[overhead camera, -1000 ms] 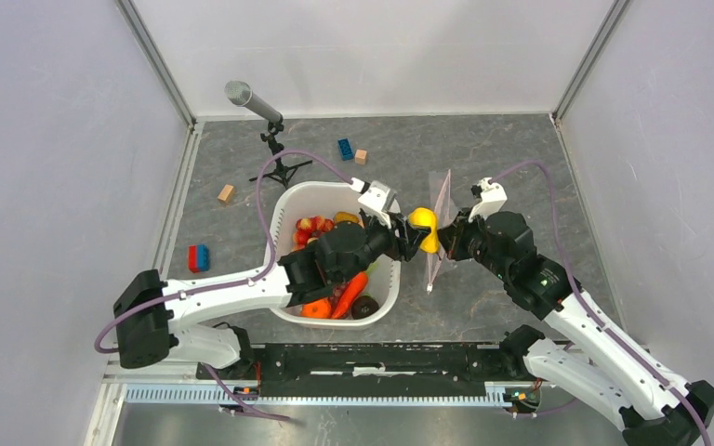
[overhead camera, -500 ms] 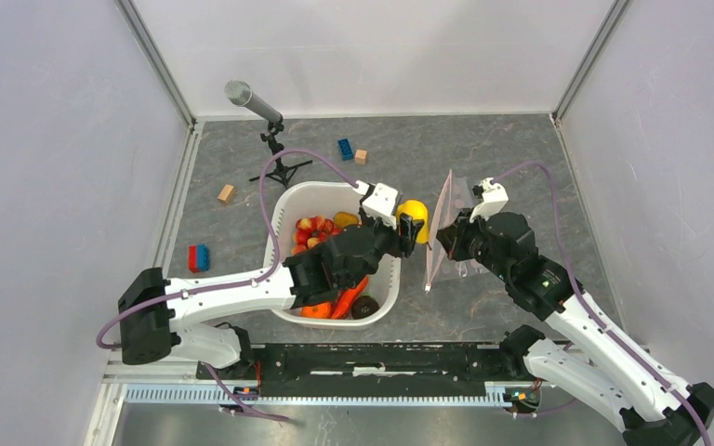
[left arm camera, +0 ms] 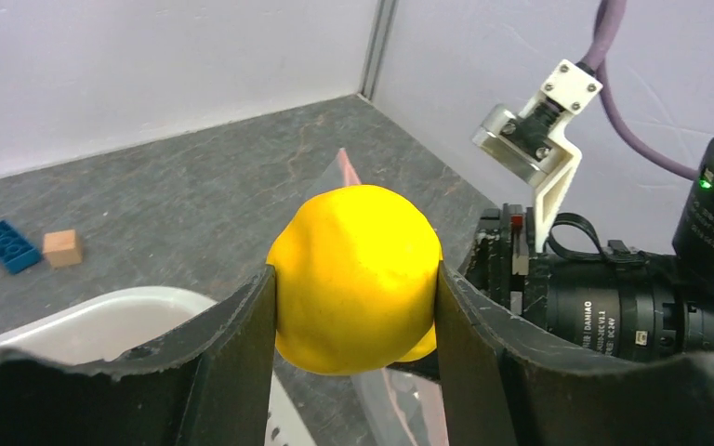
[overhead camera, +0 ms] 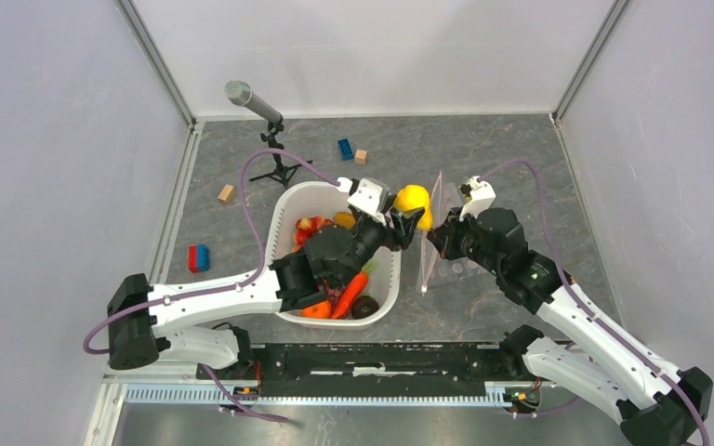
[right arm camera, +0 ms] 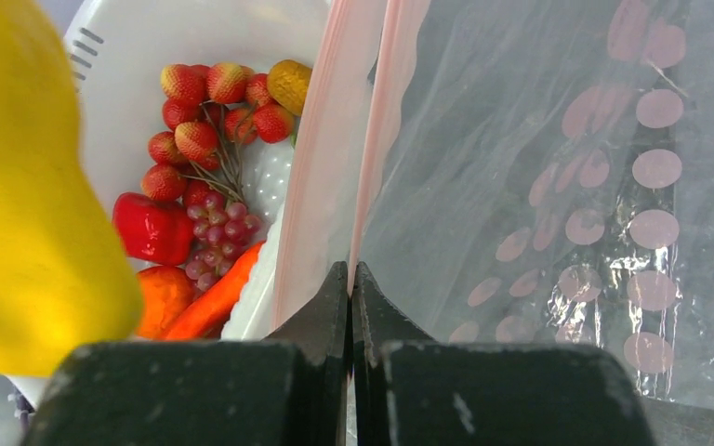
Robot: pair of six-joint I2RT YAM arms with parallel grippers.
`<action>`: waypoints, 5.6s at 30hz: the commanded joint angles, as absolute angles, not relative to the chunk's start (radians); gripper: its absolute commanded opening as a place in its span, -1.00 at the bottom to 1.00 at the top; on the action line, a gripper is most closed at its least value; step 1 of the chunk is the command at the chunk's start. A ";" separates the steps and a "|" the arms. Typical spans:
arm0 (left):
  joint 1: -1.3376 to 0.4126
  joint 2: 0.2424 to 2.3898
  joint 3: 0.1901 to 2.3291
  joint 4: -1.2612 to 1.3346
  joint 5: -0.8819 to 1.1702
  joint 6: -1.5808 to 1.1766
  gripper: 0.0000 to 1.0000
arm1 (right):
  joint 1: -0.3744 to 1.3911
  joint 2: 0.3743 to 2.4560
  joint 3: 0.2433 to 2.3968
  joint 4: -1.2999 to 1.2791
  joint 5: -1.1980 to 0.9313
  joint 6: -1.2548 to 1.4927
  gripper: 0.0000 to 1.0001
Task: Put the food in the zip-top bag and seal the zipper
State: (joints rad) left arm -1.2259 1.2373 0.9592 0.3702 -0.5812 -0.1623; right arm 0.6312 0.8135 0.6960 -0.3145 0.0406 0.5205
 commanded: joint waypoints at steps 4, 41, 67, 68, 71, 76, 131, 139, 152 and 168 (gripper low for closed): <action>-1.227 1.266 0.882 0.619 -0.418 -0.123 -0.07 | 0.635 0.799 0.704 -0.230 -0.037 0.474 -1.00; -1.224 1.343 0.861 0.581 -0.179 0.797 -0.25 | 0.634 0.733 0.702 -0.224 -0.133 0.479 -1.00; -1.218 1.380 1.051 0.075 -0.134 0.528 0.55 | 0.635 0.645 0.820 -0.343 -0.006 0.481 -1.00; -1.217 1.382 1.061 0.081 -0.128 0.509 0.65 | 0.635 0.652 0.837 -0.375 0.028 0.477 -1.00; -1.212 1.405 1.119 0.040 -0.127 0.462 0.82 | 0.635 0.677 0.902 -0.496 0.127 0.463 -1.00; -1.208 1.394 1.165 -0.011 -0.121 0.412 0.94 | 0.635 0.692 0.957 -0.608 0.280 0.434 -1.00; -0.776 1.540 0.822 -0.260 -0.532 -0.484 0.69 | 0.634 0.760 0.760 -0.381 0.173 0.456 -1.00; -0.776 1.532 0.821 -0.252 -0.515 -0.461 -0.22 | 0.635 0.752 0.752 -0.379 0.175 0.455 -1.00; -0.776 1.174 0.857 -0.281 -0.457 -0.362 -0.52 | 0.634 0.749 0.743 -0.368 0.173 0.458 -1.00; -0.819 1.039 0.977 -0.300 0.080 -0.274 -0.63 | 0.635 0.757 0.732 -0.331 0.142 0.480 -1.00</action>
